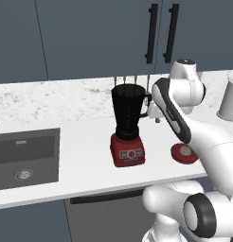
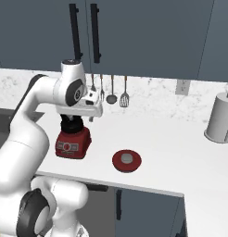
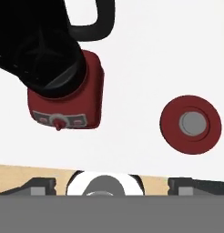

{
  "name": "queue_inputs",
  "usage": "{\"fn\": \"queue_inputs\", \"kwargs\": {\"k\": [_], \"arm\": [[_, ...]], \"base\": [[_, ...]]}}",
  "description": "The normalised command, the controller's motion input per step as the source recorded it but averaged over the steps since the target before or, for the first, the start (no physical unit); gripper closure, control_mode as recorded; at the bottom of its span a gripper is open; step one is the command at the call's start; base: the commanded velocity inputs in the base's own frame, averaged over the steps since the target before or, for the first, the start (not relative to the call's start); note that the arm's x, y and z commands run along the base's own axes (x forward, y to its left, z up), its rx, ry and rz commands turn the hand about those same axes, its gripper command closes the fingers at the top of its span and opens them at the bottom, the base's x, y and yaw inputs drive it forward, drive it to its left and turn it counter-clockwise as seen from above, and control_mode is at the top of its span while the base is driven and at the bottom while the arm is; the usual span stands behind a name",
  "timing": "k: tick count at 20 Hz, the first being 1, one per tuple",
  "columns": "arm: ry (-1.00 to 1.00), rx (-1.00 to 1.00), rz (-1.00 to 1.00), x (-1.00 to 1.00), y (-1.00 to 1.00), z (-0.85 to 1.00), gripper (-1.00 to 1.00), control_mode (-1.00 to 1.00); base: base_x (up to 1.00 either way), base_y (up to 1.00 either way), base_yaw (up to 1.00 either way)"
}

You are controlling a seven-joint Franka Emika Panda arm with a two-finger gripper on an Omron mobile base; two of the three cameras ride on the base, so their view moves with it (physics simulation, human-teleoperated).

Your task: Close the lid blender by securely placing the lid on top.

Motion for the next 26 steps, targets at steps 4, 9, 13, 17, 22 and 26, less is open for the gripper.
{"fn": "queue_inputs", "kwargs": {"k": [4,9,13,17,22,26], "arm": [[0.0,0.0,-0.08,-0.21,-0.58,-0.58,-1.0,-1.0],[0.01,0.0,-0.14,-0.02,-0.6,-0.69,-1.0,-1.0],[0.0,0.0,-0.11,0.0,-0.53,-0.59,-1.0,-1.0],[0.0,0.0,-0.07,0.0,-0.51,-0.53,-1.0,-1.0],[0.0,0.0,-0.02,0.0,-0.35,-0.41,-1.0,-1.0],[0.0,0.0,-0.01,0.03,-0.31,-0.28,-1.0,-1.0]], "base": [[0.0,0.0,0.0],[0.0,0.0,0.0],[0.0,0.0,0.0],[0.0,0.0,0.0],[0.0,0.0,0.0],[0.0,0.0,0.0]]}}
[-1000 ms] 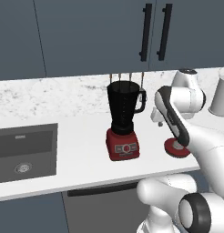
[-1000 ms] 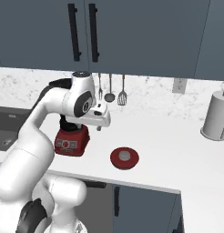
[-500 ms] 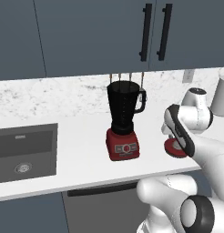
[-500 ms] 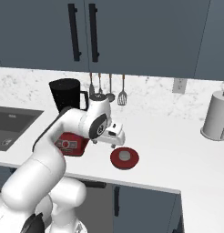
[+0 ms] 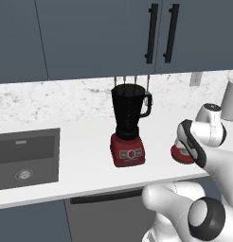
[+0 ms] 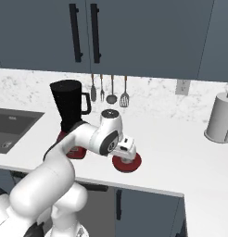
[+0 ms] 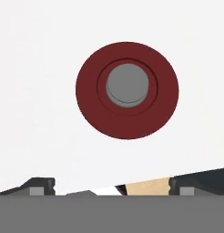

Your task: Close the lid blender by securely placing the lid on top.

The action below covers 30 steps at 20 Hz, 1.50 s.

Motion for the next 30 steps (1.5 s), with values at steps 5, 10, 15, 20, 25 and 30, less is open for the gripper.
{"fn": "queue_inputs", "kwargs": {"k": [5,10,15,20,25,30], "arm": [[0.0,0.0,0.0,0.09,-0.21,-0.21,-1.0,-1.0],[0.01,0.0,0.0,0.14,-0.18,-0.13,-1.0,-1.0],[0.02,0.0,0.0,0.21,-0.13,-0.1,-1.0,-1.0],[0.03,0.0,0.0,0.22,-0.1,-0.1,-1.0,-1.0],[0.03,0.0,0.0,0.26,-0.04,-0.13,-1.0,-1.0],[0.0,0.0,0.0,0.25,0.0,-0.18,-1.0,-1.0]], "base": [[0.0,0.0,0.0],[0.0,0.0,0.0],[0.0,0.0,0.0],[0.0,0.0,0.0],[0.0,0.0,0.0],[0.0,0.0,0.0]]}}
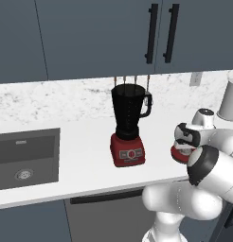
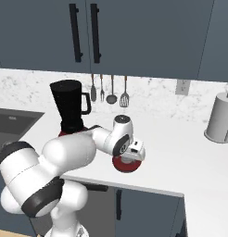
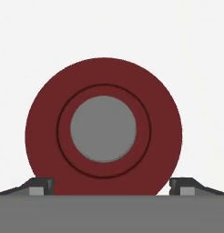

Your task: Close the lid blender by securely placing the lid on top.

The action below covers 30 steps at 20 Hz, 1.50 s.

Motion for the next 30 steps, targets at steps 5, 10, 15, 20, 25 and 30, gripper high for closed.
{"fn": "queue_inputs", "kwargs": {"k": [5,10,15,20,25,30], "arm": [[0.0,0.0,0.0,0.24,0.0,-0.2,-1.0,-1.0],[0.0,0.0,0.0,0.22,0.0,-0.21,-1.0,-1.0],[0.0,0.0,0.0,0.2,0.0,-0.24,-1.0,-1.0],[0.0,0.0,0.0,0.11,0.0,-0.36,1.0,-1.0],[0.05,0.0,0.0,0.01,0.0,-0.2,1.0,-1.0],[0.01,0.0,0.0,0.0,0.0,0.0,1.0,-1.0]], "base": [[0.0,0.0,0.0],[0.0,0.0,0.0],[0.0,0.0,0.0],[0.0,0.0,0.0],[0.0,0.0,0.0],[0.0,0.0,0.0]]}}
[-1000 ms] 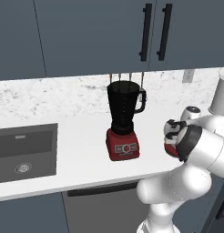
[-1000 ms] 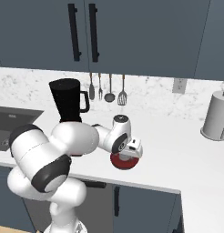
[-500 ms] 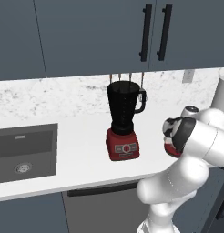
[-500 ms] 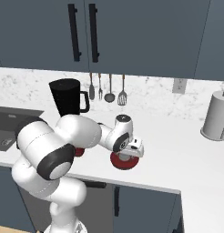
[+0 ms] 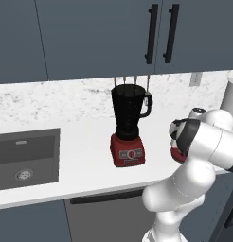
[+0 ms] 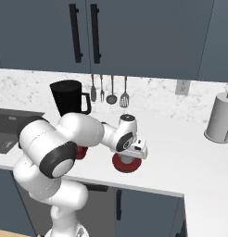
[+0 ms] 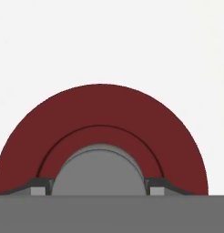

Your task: Close the lid blender by securely placing the lid on top.

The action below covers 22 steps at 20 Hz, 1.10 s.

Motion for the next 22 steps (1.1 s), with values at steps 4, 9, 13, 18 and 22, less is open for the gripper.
{"fn": "queue_inputs", "kwargs": {"k": [4,9,13,18,22], "arm": [[0.0,0.0,0.0,-0.06,0.01,-0.03,1.0,-1.0],[-0.03,0.0,0.0,-0.09,0.0,0.44,1.0,-1.0],[-0.1,0.0,0.0,-0.13,0.01,0.91,1.0,-1.0],[-0.05,0.0,0.0,-0.39,0.0,1.0,1.0,-1.0],[0.0,0.0,0.0,-0.4,0.01,1.0,1.0,-1.0]], "base": [[0.0,0.0,0.0],[0.0,0.0,0.0],[0.0,0.0,0.0],[0.0,0.0,0.0],[0.0,0.0,0.0]]}}
